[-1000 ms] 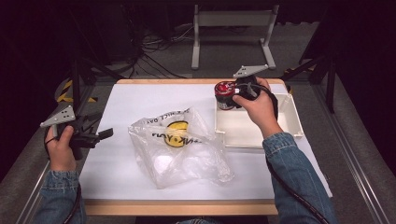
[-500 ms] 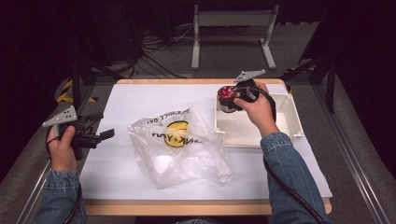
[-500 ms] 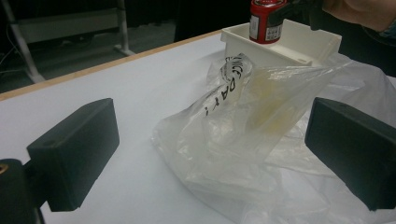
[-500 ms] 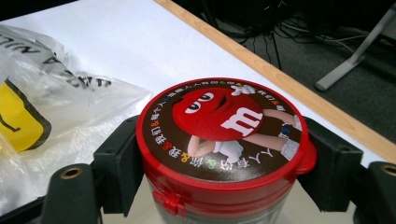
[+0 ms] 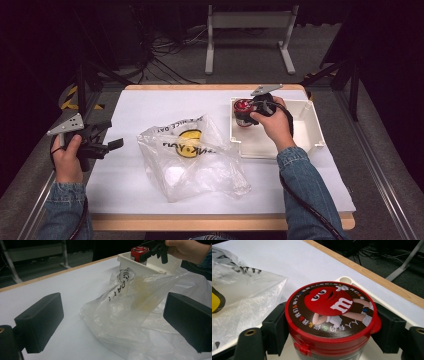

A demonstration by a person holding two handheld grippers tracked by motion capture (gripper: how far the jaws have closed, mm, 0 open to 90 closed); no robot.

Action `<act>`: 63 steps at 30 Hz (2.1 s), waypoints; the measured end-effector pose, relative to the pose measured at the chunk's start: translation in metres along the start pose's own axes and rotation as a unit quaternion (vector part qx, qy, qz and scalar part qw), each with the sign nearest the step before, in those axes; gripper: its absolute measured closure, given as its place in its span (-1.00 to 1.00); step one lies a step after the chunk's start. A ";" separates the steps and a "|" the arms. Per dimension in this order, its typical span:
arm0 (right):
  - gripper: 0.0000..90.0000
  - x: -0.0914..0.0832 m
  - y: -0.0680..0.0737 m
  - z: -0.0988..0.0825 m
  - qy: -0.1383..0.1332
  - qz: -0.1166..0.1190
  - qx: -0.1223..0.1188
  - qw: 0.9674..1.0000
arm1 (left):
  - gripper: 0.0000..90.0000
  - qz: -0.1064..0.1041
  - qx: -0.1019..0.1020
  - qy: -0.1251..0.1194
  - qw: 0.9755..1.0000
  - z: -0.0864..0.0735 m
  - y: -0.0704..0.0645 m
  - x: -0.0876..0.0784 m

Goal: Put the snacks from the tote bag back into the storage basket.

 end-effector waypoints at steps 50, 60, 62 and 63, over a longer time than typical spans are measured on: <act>-0.83 0.011 0.012 -0.029 -0.005 0.017 0.027 0.999 | -0.92 0.003 0.009 0.027 1.000 -0.004 -0.002 0.007; -0.88 -0.014 0.012 -0.012 -0.009 0.021 0.033 0.999 | -0.93 0.006 0.001 0.037 0.999 -0.011 -0.006 0.004; -0.87 -0.022 0.014 -0.008 -0.012 0.023 0.032 0.999 | -0.93 0.006 0.006 0.040 0.999 -0.012 -0.007 0.005; -0.87 -0.027 0.015 -0.005 -0.013 0.026 0.032 0.999 | -0.93 0.006 0.001 0.042 0.999 -0.012 -0.009 0.005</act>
Point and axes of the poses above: each handheld gripper's, and its own axes: x roughly forward along the jaws, z roughly out of its top, y roughly to its left, the point moved 7 cm from there along x, roughly forward along the jaws, and after that the axes turned 8 degrees about -z, right-handed, at the moved point
